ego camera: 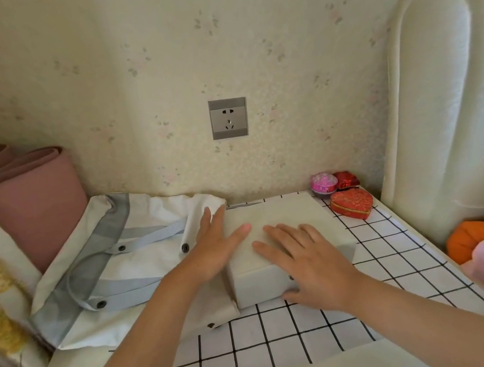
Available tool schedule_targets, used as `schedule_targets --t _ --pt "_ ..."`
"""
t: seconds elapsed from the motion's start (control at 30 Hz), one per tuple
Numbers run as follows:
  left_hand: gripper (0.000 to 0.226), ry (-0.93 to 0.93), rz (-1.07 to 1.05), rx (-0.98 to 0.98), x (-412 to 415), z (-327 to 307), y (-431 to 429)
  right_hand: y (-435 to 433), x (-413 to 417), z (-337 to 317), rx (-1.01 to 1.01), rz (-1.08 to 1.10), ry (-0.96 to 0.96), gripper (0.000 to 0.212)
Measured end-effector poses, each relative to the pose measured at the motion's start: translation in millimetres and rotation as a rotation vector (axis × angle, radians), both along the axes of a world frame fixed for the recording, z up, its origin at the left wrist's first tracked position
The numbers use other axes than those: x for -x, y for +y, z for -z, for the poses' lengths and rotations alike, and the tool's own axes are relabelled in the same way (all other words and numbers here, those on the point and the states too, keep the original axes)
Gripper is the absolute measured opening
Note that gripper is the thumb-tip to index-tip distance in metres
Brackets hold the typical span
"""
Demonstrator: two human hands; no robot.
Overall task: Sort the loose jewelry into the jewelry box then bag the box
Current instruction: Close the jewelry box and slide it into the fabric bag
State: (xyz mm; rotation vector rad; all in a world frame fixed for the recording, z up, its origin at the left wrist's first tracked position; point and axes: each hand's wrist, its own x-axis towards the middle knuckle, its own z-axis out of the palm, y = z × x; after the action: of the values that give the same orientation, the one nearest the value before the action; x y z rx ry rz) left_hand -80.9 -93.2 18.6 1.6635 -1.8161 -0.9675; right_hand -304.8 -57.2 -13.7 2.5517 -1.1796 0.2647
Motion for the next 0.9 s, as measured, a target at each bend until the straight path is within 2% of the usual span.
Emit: schedule_targets --t 0.07,0.17,0.23,0.4,0.53,0.7,0.8,0.9 --pt "0.081 0.016 -0.068 0.061 4.2 3.9 -15.4 -0.5 -2.2 2.2 0.061 -0.049 0.050 0.111" --pt "0.075 0.027 -0.087 0.045 6.1 7.2 -32.0 1.3 -6.8 7.7 0.118 -0.079 0.123 0.105" --pt "0.069 0.032 -0.113 0.051 5.6 7.5 -36.5 2.9 -9.3 10.4 0.122 -0.066 0.115 0.102" --pt "0.048 0.025 -0.113 0.211 -1.3 0.4 -22.6 -0.6 5.1 -3.1 0.144 -0.134 0.106 0.096" --pt "0.040 -0.010 -0.120 0.253 -3.2 -5.1 -2.3 -2.9 28.8 -2.5 0.175 -0.150 0.121 0.088" --pt "0.036 -0.027 -0.097 0.199 1.4 -2.5 23.2 -5.0 62.8 11.7 0.229 -0.153 0.140 0.070" --pt "0.036 -0.042 -0.105 0.191 9.5 2.6 33.0 -2.3 68.6 10.8 0.152 -0.092 0.146 0.075" --pt "0.039 -0.034 -0.130 0.182 14.3 3.5 36.8 1.9 66.6 7.7 0.017 0.080 0.059 0.092"
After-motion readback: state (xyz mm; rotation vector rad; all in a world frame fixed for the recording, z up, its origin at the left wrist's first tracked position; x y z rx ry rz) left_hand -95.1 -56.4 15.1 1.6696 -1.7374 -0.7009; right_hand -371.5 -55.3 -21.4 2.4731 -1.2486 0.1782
